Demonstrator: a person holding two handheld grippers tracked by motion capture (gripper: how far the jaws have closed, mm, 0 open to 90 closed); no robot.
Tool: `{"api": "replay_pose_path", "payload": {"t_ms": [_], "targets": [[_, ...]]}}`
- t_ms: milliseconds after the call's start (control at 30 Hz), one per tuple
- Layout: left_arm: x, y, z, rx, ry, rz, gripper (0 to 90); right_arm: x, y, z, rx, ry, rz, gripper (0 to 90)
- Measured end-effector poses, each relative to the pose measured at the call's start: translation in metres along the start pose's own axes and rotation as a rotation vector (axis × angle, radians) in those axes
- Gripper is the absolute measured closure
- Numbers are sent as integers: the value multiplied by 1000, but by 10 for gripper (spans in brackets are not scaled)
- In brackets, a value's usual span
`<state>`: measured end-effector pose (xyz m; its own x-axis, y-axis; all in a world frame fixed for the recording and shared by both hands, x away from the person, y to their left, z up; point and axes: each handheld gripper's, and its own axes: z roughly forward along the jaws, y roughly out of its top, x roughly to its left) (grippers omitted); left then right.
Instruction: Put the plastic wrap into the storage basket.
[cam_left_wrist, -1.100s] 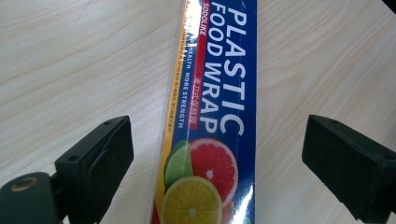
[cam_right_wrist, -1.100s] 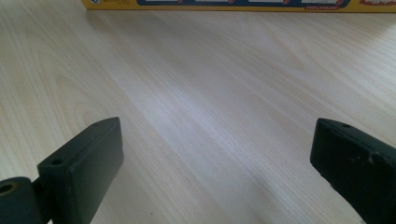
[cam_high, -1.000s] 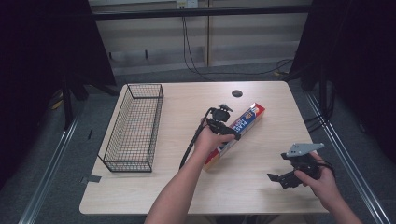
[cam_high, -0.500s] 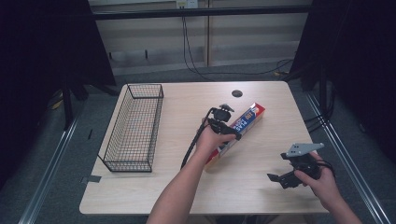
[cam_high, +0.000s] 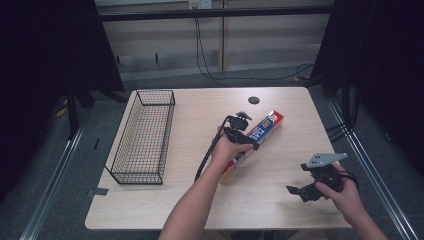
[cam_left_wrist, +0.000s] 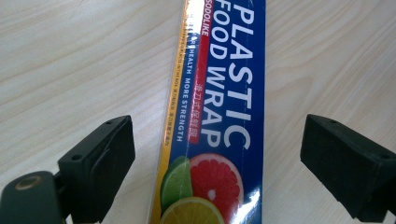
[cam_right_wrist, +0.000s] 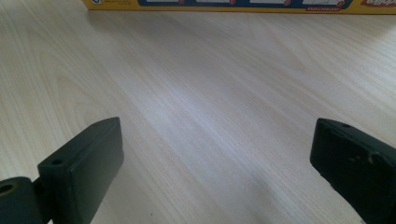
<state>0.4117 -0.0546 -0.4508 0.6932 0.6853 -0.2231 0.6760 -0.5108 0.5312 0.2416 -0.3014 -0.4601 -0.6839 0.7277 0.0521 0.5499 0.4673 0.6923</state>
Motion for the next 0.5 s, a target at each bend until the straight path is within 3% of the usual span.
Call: {"api": "replay_pose_path", "payload": {"t_ms": [500], "targets": [[1,0,6,14,26,18,122,0,0,0,4,2,4,30]]}}
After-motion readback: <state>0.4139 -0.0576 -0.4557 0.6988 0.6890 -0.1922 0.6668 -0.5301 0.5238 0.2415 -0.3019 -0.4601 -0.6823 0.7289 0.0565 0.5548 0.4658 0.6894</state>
